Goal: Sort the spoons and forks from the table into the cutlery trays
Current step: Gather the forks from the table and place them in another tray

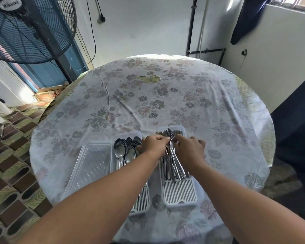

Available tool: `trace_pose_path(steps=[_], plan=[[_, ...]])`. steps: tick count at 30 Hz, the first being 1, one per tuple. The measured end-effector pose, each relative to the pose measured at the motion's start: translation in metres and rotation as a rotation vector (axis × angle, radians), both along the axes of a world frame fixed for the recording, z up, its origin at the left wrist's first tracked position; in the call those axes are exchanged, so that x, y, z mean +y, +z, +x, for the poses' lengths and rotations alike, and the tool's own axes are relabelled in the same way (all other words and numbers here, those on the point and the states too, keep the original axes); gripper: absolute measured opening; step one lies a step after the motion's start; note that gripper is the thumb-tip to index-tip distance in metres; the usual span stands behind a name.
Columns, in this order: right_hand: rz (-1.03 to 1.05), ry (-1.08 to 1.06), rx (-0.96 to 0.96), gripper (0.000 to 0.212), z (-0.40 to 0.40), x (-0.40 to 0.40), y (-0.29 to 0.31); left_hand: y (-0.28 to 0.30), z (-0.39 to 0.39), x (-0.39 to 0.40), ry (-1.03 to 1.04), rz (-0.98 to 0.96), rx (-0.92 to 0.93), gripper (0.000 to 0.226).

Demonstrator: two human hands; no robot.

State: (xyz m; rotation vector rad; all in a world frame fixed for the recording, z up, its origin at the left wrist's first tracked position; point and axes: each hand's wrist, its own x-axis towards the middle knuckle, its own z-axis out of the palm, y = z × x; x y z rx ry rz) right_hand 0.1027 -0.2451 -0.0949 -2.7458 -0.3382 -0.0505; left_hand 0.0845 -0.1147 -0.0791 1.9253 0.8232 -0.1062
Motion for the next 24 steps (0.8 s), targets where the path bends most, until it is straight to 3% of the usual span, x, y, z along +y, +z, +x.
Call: trace_pose_path(steps=[5, 10, 13, 17, 24], plan=[[-0.217, 0.114, 0.05, 0.033, 0.002, -0.003, -0.007, 0.005, 0.009, -0.005, -0.109, 0.492, 0.095, 0.019], [-0.26, 0.158, -0.003, 0.037, -0.003, -0.009, -0.01, -0.014, -0.005, 0.006, -0.382, 0.836, -0.019, 0.049], [-0.258, 0.165, -0.007, 0.038, -0.002, -0.009, -0.01, -0.011, -0.015, 0.016, -0.576, 0.917, -0.182, 0.039], [-0.288, 0.158, -0.027, 0.04, -0.003, -0.01, -0.014, 0.0, -0.025, 0.027, -0.854, 0.977, -0.016, 0.062], [-0.284, 0.113, -0.019, 0.049, -0.004, -0.011, -0.021, 0.004, -0.003, 0.01, -0.817, 1.063, 0.18, 0.067]])
